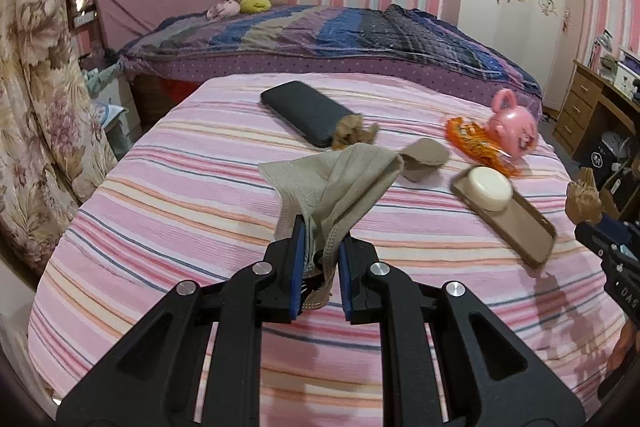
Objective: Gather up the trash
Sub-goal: 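Carry the cloth and paper over the blue basket and open both tools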
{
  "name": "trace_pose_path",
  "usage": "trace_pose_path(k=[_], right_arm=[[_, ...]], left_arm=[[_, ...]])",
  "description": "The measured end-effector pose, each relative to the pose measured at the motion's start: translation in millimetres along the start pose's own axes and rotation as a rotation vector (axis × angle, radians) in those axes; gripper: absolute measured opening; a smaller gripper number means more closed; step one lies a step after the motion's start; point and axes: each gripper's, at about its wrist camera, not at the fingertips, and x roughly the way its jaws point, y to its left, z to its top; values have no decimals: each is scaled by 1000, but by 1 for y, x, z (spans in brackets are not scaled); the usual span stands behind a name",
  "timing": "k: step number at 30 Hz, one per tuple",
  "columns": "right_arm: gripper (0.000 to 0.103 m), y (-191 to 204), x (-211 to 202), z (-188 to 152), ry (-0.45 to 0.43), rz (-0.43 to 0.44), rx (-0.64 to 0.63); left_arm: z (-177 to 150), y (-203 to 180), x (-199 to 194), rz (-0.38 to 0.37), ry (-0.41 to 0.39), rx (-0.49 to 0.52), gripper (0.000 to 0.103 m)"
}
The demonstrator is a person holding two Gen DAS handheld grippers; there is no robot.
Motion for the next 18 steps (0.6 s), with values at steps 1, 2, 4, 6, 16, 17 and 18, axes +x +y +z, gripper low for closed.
trace_pose_path(k=[1,2,4,6,16,17,18], right_arm=[[39,-3,-4,-2,-3,-5,0],[39,-8,-10,-3,-7,-13,0],[39,-23,-26,-6,-21,-31,9],[39,-34,-37,-10,-31,-43,21],[39,-110,-97,-38,-64,-137,98],[39,-117,-102,-41,-63,-151,104],[39,-128,-109,-46,-62,-176,114]], left_arm=[[-2,-5,-4,-7,-4,-1,14],[-4,-11,-8,-13,-5,-2,14],[-8,-21,-13,-18,-5,-3,14],[-12,-31,-17,-24,-4,-1,14],[-22,-106,-43,-102,-34,70,14],[-24,-117,-45,-115,-38,84,14],[-26,-127,-46,-127,-39,94,14]])
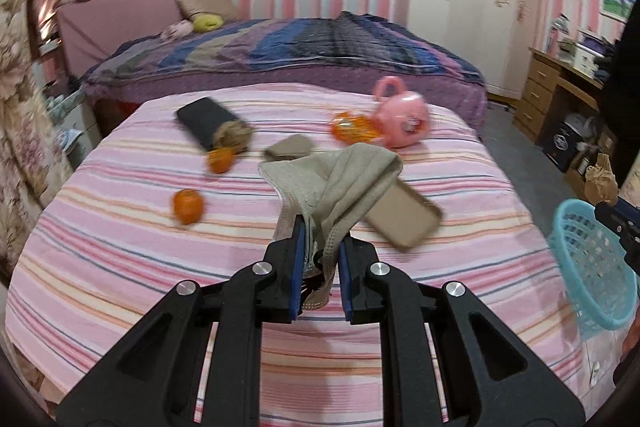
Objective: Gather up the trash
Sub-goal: 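Carry the cloth and paper over the blue basket and open both tools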
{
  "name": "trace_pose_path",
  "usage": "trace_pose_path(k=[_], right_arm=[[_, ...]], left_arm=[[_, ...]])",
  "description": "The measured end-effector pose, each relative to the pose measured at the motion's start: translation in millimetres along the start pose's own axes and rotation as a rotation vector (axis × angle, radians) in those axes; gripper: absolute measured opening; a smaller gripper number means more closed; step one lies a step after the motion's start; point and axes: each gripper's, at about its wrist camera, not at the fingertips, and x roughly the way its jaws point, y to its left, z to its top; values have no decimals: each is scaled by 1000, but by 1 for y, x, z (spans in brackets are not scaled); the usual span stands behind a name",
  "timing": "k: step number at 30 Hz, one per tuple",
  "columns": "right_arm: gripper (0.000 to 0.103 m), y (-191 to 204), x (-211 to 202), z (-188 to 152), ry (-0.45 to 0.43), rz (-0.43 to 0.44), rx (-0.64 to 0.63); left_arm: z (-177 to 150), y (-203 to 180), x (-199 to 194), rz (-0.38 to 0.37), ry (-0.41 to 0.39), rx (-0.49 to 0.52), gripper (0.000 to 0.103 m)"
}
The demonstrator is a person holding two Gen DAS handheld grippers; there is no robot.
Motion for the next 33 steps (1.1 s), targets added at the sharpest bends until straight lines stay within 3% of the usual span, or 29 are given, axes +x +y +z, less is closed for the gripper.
trace_pose_path(k=[8,18,33], right_arm=[[39,-73,-21,-22,26,-130,37],[39,-152,-23,-51,52,-196,161],[39,-183,-14,-64,73,-259,203]], left_arm=[[-10,-74,4,-99,20,70,14],[-21,-178,7,-217,28,192,14],[-28,-284,14,-362,47,271,14]])
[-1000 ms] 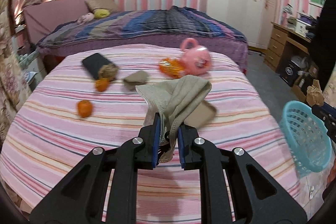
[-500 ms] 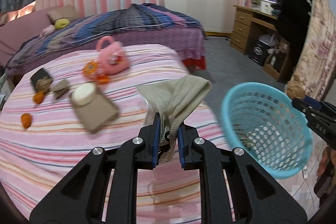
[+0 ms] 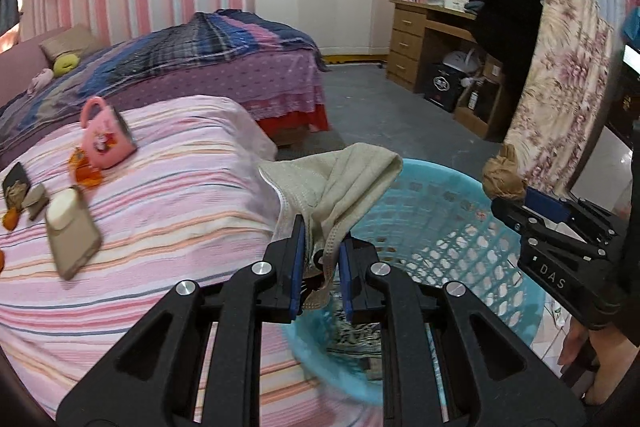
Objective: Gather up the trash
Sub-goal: 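Carry the cloth and paper over the blue basket and open both tools, then move both tools back over the bed toward the tangerine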
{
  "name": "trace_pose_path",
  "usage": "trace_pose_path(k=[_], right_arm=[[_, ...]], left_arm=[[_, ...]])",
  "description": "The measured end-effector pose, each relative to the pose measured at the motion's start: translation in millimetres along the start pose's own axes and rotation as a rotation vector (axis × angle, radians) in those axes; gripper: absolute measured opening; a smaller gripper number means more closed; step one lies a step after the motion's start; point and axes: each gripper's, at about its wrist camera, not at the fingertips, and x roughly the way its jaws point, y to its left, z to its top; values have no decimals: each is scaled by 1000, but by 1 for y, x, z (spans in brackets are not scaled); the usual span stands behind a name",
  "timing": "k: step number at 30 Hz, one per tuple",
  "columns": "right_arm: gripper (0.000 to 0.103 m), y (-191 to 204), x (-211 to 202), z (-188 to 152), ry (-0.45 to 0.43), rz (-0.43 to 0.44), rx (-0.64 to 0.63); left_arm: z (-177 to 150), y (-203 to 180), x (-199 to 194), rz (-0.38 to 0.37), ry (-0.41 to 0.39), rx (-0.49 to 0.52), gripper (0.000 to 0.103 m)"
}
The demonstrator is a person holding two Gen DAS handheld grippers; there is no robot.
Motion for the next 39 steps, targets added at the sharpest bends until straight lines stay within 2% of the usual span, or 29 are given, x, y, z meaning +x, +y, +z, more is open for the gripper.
trace_pose_path(k=[3,5,7,8,9,12,16,19,21,22,23,26,34,37,39], right_arm=[[39,-3,-1,0,-9,5,23],[39,-4,-1,-1,-11,9,25],[39,-6,0,-3,-11,7,23],[39,-6,1,-3,-9,7,22],[39,-6,1,-3,-9,7,23],[40,-4,1,-2,-8,7,26],[40,3,1,-1,-14,8,18],[44,9,1,0,-21,-11,15],[60,12,0,0,-34,-28,19],[73,13,-1,0,-43,-43,22],[80,16,-1,1,-46,-49,24],[84,22,3,3,-35,-61,31],[85,49,7,16,-22,-51,39],[94,66,4,22,-45,-29,46],[94,74,4,24,-55,-16,43]], left_arm=[[-1,-10,9,-6,12,16,18],[-2,-12,14,-9,21,26,31],[-2,-7,14,4,21,27,55],[-2,-4,15,21,18,24,61],[-2,-2,14,31,17,21,72],[-3,12,12,67,8,7,84],[-2,28,9,105,3,-7,90],[-3,40,4,139,-9,-21,95],[-2,48,1,150,-14,-30,95],[-2,52,-1,155,-16,-35,95],[-3,56,-3,160,-18,-41,95],[-4,73,-12,181,-30,-63,95],[-6,121,-38,246,-64,-92,97],[-7,143,-47,279,-60,-105,97],[-8,160,-53,300,-62,-118,97]])
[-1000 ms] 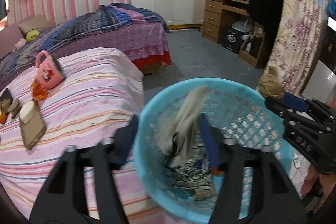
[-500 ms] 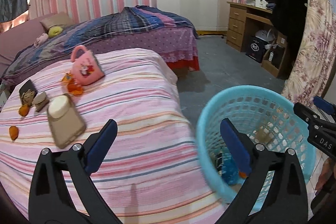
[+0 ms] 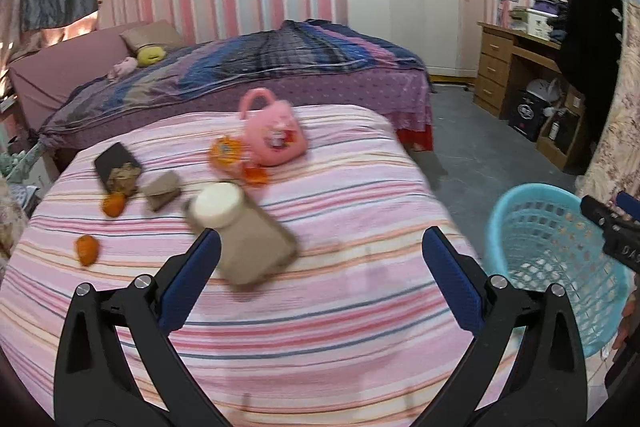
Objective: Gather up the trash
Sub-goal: 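Move both tools back over the bed toward the tangerine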
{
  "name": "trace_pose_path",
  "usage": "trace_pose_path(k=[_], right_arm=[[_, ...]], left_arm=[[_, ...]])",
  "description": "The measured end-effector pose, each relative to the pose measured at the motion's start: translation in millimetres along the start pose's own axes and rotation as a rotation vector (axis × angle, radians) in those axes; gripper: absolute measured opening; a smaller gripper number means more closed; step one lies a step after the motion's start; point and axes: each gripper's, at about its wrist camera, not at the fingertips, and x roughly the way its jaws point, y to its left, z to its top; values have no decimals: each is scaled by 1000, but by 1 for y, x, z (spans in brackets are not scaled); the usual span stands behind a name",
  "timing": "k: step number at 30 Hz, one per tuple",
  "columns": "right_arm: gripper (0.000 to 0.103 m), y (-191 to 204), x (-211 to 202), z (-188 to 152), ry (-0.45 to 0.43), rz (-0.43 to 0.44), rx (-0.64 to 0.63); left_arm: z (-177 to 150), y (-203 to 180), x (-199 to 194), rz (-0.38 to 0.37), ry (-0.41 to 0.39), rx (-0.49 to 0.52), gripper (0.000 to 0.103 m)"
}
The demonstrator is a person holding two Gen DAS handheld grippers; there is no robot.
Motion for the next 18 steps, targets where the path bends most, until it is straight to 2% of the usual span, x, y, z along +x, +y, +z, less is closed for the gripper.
trace_pose_path(k=[11,14,18], right_arm=[[94,78,5,12,-11,79,-35],[94,100,8,13,-11,95,-39],[94,127,13,11,-3,111,-49]], left_arm=[[-1,118,4,125,-10,-97,97],[-6,154,14,129,17,-169,97],[-9,185,24,142,33,-215,97]])
